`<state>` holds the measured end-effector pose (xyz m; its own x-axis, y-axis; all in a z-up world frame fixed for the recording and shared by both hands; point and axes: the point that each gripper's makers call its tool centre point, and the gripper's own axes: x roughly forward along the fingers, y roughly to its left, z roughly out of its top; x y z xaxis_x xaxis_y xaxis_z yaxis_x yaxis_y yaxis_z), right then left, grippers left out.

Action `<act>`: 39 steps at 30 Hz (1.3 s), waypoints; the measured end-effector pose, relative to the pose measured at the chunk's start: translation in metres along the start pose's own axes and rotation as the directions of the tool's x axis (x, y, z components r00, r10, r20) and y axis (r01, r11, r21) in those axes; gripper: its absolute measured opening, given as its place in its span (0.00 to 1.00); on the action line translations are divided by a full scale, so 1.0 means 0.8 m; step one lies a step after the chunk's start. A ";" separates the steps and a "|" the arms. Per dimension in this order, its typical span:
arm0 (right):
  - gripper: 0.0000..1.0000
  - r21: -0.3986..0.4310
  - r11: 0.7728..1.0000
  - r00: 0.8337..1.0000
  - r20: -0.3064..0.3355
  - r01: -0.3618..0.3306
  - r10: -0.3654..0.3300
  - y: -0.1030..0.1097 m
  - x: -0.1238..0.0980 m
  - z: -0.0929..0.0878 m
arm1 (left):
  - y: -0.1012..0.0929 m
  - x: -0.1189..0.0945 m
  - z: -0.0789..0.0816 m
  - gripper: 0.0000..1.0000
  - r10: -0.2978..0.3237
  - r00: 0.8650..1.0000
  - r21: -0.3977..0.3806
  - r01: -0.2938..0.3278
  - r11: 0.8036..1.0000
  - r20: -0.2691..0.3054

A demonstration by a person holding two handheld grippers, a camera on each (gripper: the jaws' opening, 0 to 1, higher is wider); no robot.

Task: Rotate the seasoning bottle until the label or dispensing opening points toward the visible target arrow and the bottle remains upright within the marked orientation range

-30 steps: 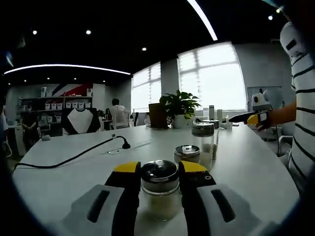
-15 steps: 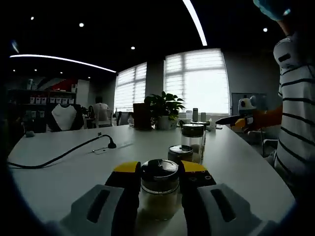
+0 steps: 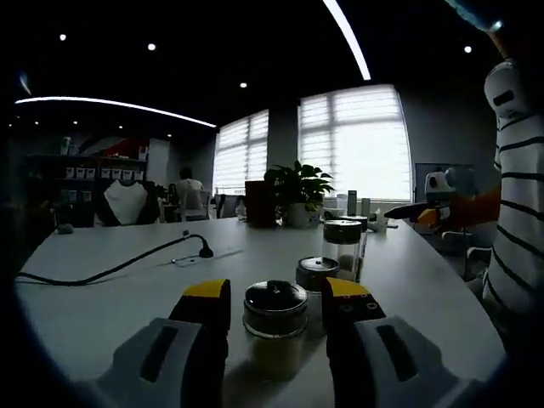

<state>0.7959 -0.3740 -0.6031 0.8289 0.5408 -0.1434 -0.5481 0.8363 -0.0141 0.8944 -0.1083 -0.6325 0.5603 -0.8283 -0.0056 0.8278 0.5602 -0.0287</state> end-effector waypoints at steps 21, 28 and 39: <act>0.66 0.050 0.998 0.999 0.026 0.029 -0.031 -0.010 -0.004 0.005 | 0.001 0.007 0.015 0.40 0.330 0.944 0.092 -0.330 0.940 0.019; 0.66 0.043 0.998 0.999 0.034 0.034 -0.035 -0.012 -0.002 0.008 | 0.005 0.008 0.006 0.39 0.346 0.938 0.126 -0.342 0.931 -0.011; 0.65 0.050 0.998 0.999 0.031 0.041 -0.043 -0.013 -0.004 0.005 | 0.005 0.009 0.001 0.32 0.309 0.951 0.128 -0.304 0.944 -0.026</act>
<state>0.7993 -0.3839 -0.5984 0.8546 0.5071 -0.1124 -0.5072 0.8613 0.0293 0.9016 -0.1125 -0.6316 0.7879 -0.6145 -0.0405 0.6150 0.7818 0.1022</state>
